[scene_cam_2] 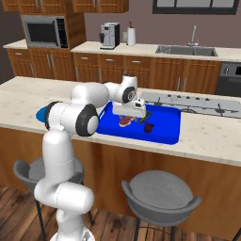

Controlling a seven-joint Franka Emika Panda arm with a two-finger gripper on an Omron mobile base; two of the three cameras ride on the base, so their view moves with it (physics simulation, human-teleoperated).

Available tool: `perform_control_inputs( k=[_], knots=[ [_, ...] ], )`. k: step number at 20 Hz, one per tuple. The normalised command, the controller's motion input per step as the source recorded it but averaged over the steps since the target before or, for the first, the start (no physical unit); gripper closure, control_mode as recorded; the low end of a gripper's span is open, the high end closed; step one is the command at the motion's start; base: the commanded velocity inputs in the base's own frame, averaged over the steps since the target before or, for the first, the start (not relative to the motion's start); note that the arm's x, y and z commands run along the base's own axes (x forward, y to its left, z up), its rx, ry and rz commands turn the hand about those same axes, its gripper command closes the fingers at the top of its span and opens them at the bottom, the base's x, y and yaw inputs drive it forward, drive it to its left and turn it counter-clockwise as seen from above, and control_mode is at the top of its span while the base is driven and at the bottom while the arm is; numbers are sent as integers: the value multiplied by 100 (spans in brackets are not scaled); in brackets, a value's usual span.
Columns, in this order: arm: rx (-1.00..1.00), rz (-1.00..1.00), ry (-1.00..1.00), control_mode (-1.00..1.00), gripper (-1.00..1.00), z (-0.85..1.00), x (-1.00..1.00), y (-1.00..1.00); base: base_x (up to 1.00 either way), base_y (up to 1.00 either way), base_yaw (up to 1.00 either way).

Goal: Create a steak meal by picking up the steak and asparagus from the tray and placing them on the plate. Leave the beet on the tray.

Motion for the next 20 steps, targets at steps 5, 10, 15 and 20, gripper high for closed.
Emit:
perform_control_inputs(
  k=[5,10,15,20],
  knots=[
    [0,0,-10,-100,100,-70,0,23,0,0,0],
    [0,0,3,-100,100,38,-1,20,0,0,0],
    [0,0,1,-100,100,96,-14,9,0,0,0],
    [-6,0,0,-100,100,98,-47,41,0,0,0]
  ],
)
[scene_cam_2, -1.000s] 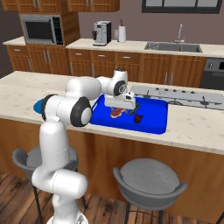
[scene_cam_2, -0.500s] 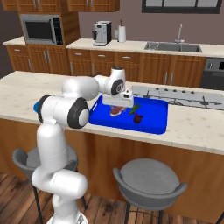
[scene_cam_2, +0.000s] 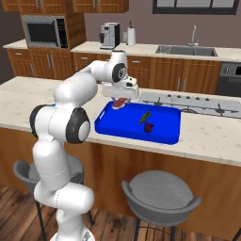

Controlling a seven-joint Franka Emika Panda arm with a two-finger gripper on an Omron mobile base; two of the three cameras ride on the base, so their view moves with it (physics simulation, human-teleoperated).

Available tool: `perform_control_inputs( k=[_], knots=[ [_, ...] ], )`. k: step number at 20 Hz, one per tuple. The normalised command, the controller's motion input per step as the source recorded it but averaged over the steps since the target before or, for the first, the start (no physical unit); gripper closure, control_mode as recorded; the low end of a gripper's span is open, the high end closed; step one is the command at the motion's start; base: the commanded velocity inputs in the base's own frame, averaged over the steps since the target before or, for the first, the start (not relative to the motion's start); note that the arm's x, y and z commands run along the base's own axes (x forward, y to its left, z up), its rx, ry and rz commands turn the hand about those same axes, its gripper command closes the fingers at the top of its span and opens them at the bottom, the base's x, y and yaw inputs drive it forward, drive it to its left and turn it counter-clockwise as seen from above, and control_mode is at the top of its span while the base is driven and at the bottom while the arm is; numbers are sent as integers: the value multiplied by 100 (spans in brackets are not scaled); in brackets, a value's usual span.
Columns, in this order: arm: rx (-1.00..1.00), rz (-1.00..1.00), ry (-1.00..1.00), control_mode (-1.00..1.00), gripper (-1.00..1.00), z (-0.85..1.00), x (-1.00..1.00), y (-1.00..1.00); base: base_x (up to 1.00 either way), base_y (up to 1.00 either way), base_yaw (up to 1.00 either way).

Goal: Create a steak meal by picking up the steak and asparagus from the tray and placing them on the plate. Leave the beet on the tray.

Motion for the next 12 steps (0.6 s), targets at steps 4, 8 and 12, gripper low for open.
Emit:
perform_control_inputs(
  k=[4,8,12],
  knots=[
    [-13,0,0,-100,100,55,-66,84,0,0,0],
    [-11,0,0,-100,100,11,-70,99,0,0,0],
    [-6,0,2,-100,100,1,-62,100,0,0,0]
  ],
)
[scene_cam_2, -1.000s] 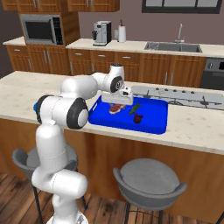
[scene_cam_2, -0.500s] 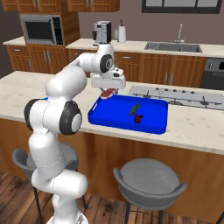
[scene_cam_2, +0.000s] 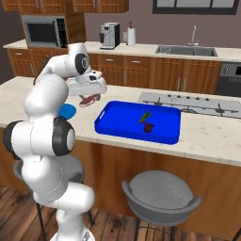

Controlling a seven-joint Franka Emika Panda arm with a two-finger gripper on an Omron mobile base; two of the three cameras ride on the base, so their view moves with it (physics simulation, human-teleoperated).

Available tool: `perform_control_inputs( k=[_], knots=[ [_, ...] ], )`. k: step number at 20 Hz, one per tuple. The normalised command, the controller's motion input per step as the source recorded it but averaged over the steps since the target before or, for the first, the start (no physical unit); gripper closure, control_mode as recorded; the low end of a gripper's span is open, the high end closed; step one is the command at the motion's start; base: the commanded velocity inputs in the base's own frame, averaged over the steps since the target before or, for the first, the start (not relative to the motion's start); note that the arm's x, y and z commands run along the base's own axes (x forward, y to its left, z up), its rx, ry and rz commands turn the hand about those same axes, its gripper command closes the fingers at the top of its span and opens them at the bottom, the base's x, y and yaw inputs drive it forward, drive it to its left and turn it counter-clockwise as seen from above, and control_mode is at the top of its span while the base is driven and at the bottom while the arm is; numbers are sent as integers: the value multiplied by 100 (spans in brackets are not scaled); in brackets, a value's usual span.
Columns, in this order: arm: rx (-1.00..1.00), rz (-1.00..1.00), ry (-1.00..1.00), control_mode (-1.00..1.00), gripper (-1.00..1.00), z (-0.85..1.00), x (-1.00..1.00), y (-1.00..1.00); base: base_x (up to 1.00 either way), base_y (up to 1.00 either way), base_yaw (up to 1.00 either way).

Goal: Create a steak meal by picking up the steak and asparagus from the tray and placing them on the plate. Leave the beet on the tray.

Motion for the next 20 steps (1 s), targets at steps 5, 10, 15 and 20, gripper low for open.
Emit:
perform_control_inputs(
  k=[5,10,15,20],
  knots=[
    [-4,0,7,-100,100,0,-34,100,0,0,0],
    [0,0,3,-100,100,0,-3,97,0,0,0],
    [1,0,0,-100,100,-4,0,74,0,0,0],
    [9,0,-1,-100,100,-29,5,53,0,0,0]
  ],
)
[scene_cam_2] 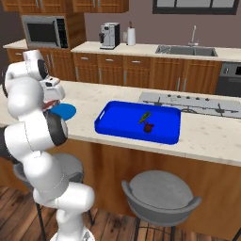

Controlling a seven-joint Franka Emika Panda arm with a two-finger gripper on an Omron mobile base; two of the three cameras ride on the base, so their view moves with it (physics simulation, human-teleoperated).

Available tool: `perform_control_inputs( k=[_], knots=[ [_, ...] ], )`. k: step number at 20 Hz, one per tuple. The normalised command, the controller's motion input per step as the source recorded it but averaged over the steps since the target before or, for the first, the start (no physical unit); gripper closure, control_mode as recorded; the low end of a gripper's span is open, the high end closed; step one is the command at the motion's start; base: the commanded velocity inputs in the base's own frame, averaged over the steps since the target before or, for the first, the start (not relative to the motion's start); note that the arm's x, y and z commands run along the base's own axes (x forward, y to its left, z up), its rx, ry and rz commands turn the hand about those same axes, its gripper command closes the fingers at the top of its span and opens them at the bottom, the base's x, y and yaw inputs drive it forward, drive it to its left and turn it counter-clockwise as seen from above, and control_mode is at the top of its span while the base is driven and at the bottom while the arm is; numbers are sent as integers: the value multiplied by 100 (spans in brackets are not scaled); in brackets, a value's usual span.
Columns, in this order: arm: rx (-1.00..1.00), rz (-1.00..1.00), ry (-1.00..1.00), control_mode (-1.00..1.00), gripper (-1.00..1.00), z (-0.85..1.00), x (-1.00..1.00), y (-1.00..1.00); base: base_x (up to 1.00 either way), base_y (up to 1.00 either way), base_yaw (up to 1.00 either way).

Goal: Create a steak meal by picking up the steak and asparagus from the tray and placing them on the plate. Leave the beet on the tray.

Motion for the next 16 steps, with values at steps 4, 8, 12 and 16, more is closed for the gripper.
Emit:
perform_control_inputs(
  k=[4,8,12,16],
  knots=[
    [6,0,1,-100,100,-29,35,46,0,0,0],
    [0,0,1,-100,100,-22,56,33,0,0,0],
    [0,0,0,-100,100,-25,54,31,0,0,0],
    [0,0,0,-100,100,-27,44,35,0,0,0]
  ],
)
